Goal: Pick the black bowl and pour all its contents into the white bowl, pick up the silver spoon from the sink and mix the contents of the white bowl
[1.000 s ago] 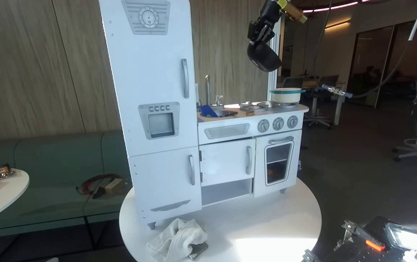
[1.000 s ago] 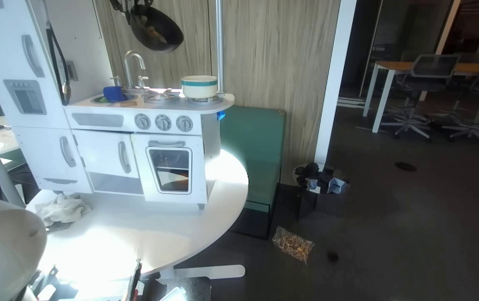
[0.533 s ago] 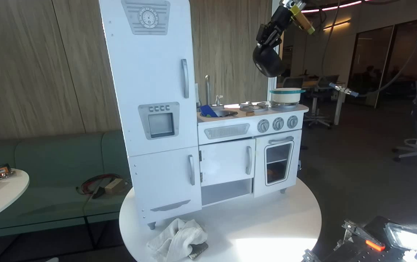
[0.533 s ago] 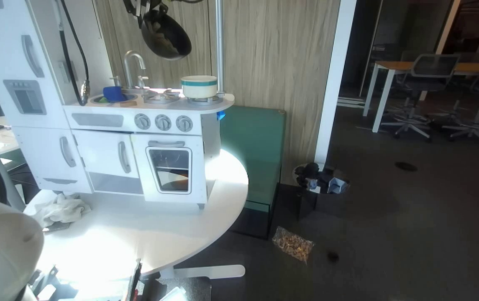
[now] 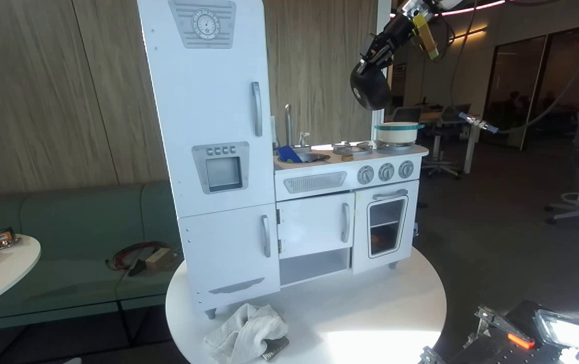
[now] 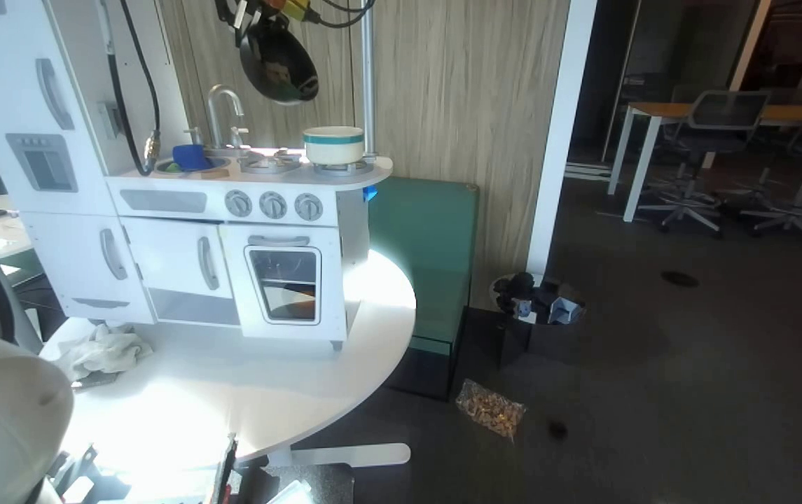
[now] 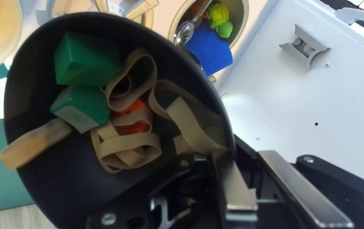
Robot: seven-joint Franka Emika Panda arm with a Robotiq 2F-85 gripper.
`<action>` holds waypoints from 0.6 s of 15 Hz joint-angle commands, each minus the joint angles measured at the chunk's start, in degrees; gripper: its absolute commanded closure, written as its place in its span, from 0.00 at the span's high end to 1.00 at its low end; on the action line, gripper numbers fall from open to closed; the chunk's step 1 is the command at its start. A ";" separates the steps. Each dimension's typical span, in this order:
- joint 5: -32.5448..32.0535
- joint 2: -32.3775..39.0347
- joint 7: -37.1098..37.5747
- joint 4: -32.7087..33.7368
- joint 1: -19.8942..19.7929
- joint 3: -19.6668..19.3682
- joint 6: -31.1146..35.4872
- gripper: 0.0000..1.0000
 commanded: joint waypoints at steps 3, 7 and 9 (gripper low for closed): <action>6.18 -0.57 -3.64 -1.09 -1.42 -3.14 -1.79 0.03; 8.17 0.92 -4.23 -1.08 -2.36 -4.51 -3.78 0.03; 8.19 1.73 -4.38 -1.10 -2.48 -4.58 -4.58 0.03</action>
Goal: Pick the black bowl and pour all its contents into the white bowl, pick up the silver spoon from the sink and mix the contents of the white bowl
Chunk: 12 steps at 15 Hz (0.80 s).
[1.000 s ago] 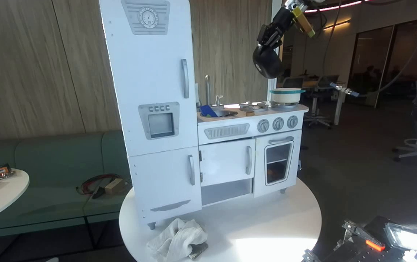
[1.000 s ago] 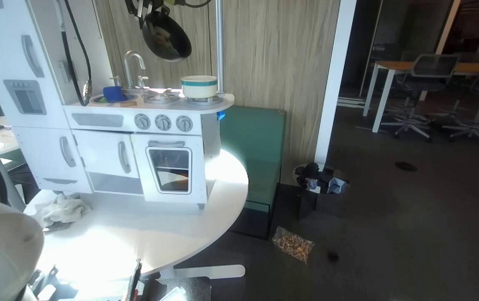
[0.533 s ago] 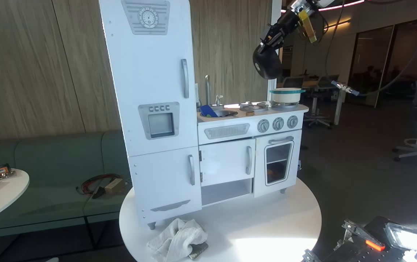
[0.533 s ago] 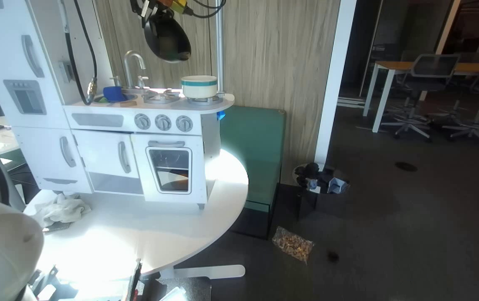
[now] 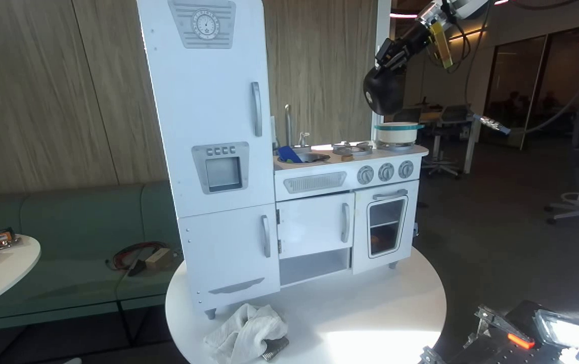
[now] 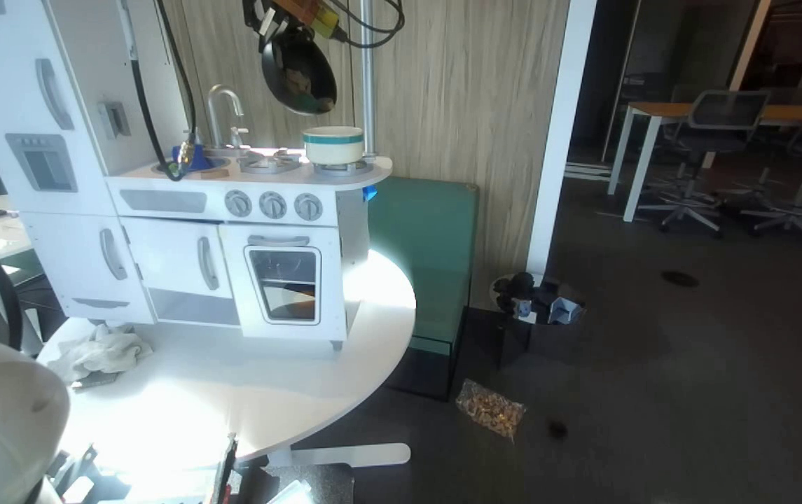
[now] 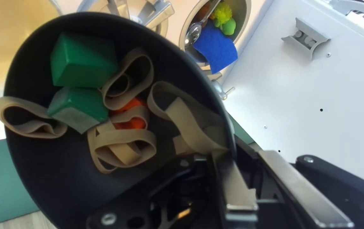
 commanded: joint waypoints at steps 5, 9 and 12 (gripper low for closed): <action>5.26 2.80 -4.28 0.93 -0.79 0.20 -3.73 0.03; 10.33 1.49 -8.16 0.10 -1.68 -0.15 -5.89 0.03; 13.56 -0.11 -11.35 -0.43 -2.20 -0.70 -6.17 0.03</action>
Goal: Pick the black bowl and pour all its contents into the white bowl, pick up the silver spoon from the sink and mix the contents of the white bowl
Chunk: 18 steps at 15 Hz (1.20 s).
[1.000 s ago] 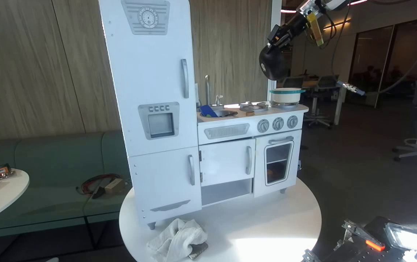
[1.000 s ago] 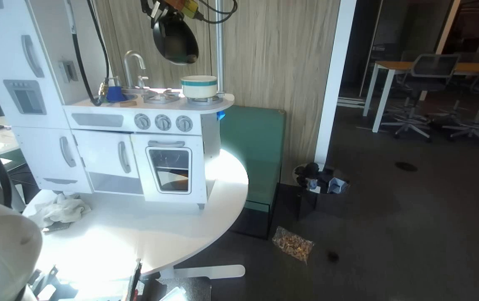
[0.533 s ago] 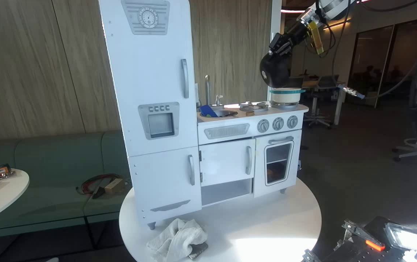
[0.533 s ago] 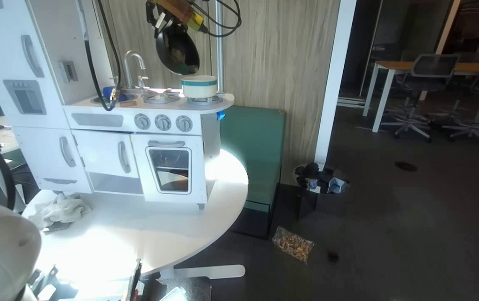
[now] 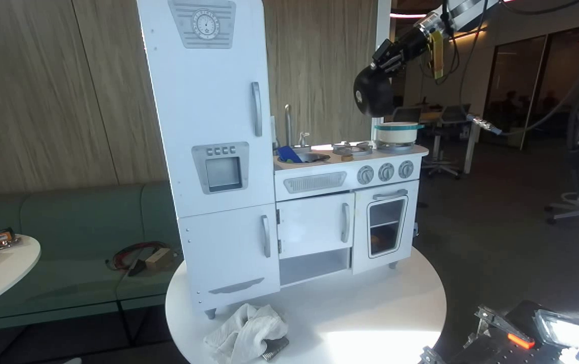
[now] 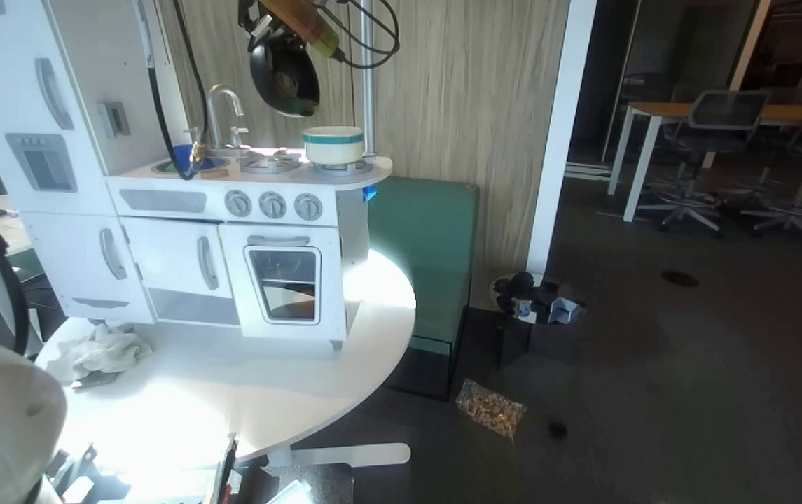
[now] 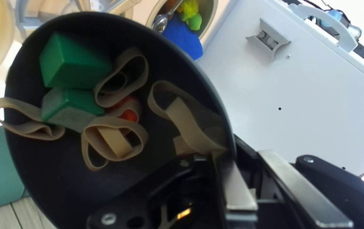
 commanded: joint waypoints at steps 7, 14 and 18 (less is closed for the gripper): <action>11.05 -2.00 -2.95 -0.24 -2.79 -3.06 -3.89 0.04; 14.68 0.80 -1.15 0.28 -4.37 -4.56 -6.81 0.04; 14.51 3.22 -0.04 0.81 -4.95 -4.42 -6.86 0.03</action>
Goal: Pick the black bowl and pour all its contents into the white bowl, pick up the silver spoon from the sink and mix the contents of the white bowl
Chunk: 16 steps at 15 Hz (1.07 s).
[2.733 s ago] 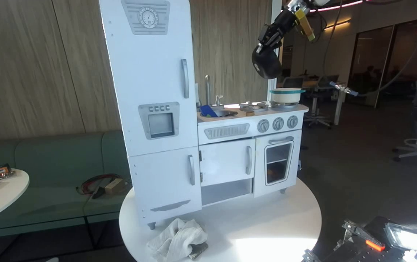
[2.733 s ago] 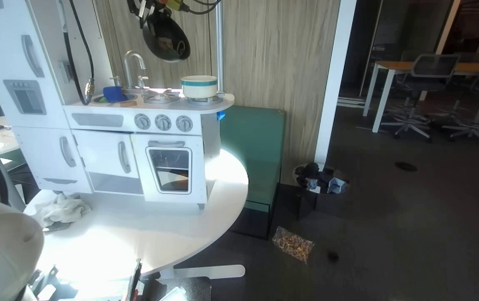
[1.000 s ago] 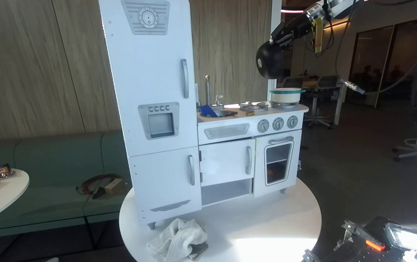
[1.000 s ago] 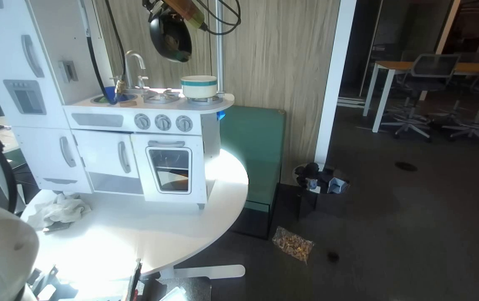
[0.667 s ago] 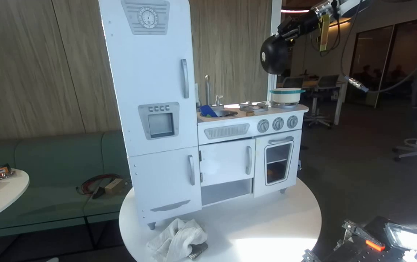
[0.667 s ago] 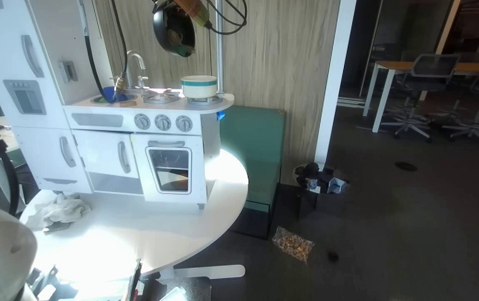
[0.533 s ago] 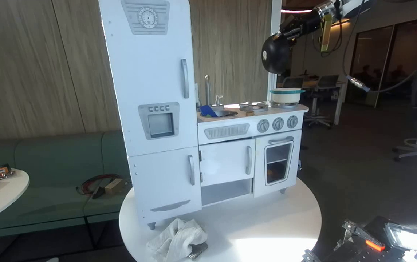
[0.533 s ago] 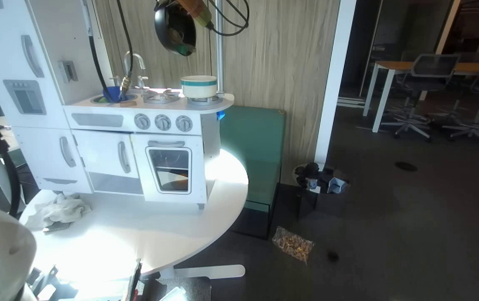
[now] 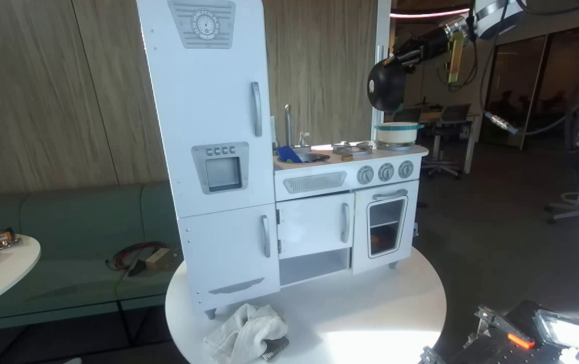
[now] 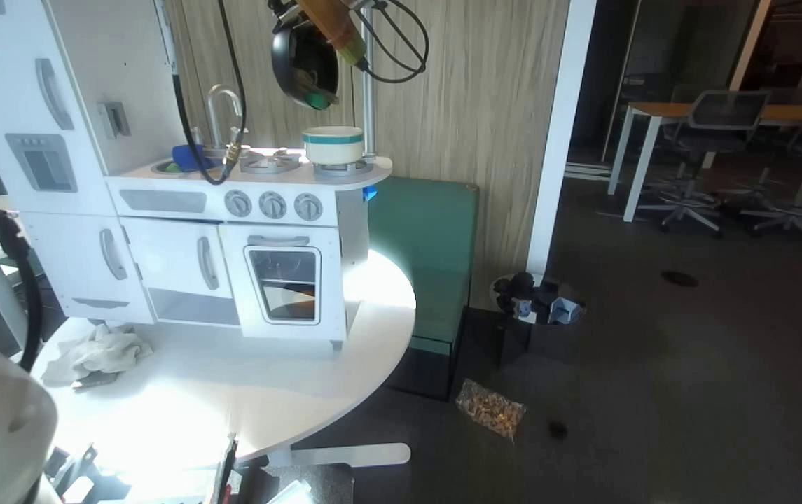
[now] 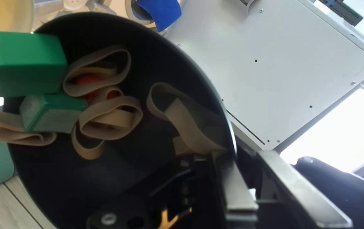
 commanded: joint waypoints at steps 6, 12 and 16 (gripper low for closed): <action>-0.19 1.80 1.54 1.37 0.28 0.86 -0.28 0.03; -13.56 -5.20 2.91 -0.42 5.42 3.93 4.00 0.03; -28.25 -7.48 6.08 -0.96 9.66 7.84 7.87 0.03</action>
